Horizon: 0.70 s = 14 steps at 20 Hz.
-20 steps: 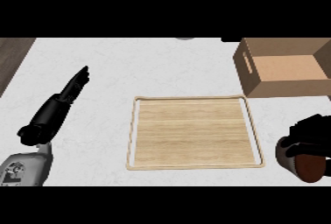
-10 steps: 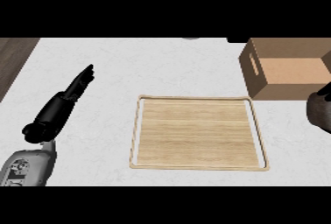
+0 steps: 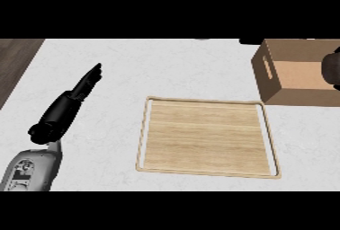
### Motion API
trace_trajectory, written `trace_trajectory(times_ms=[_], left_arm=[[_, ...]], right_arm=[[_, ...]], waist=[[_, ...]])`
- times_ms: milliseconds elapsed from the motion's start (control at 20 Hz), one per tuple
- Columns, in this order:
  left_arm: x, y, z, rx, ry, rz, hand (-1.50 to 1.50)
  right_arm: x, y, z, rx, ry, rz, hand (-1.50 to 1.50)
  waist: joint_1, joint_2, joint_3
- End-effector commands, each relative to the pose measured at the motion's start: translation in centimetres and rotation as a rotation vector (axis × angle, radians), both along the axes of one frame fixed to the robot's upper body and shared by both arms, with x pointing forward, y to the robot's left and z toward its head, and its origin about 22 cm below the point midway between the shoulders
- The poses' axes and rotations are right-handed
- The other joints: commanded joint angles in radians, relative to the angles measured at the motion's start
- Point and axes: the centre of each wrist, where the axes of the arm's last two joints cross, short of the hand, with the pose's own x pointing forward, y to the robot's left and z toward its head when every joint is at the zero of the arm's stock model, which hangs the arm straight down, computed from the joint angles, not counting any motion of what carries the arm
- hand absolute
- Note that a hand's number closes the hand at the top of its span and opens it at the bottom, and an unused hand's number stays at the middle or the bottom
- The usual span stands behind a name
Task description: Pick the cupcake from the tray and place it in the cardboard box
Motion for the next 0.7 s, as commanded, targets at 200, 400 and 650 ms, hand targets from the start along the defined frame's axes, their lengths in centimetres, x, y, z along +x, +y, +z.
trace_trajectory(times_ms=[200, 400, 650], left_arm=[[0.7, -1.6, 0.2, -0.005, -0.015, -0.039, 0.0], [1.2, -1.0, 0.6, -0.012, -0.005, -0.034, 0.0], [1.1, -1.8, 0.7, -0.002, -0.041, -0.068, 0.0]], right_arm=[[2.2, -1.4, 0.0, -0.291, 0.233, -0.083, 1.5], [2.6, -2.3, -0.8, -0.341, 0.297, -0.038, 1.5], [2.4, -3.5, -1.6, -0.495, 0.396, -0.094, 1.5]], waist=[[0.042, 0.018, 0.001], [0.033, 0.016, 0.002], [0.061, 0.027, 0.003]])
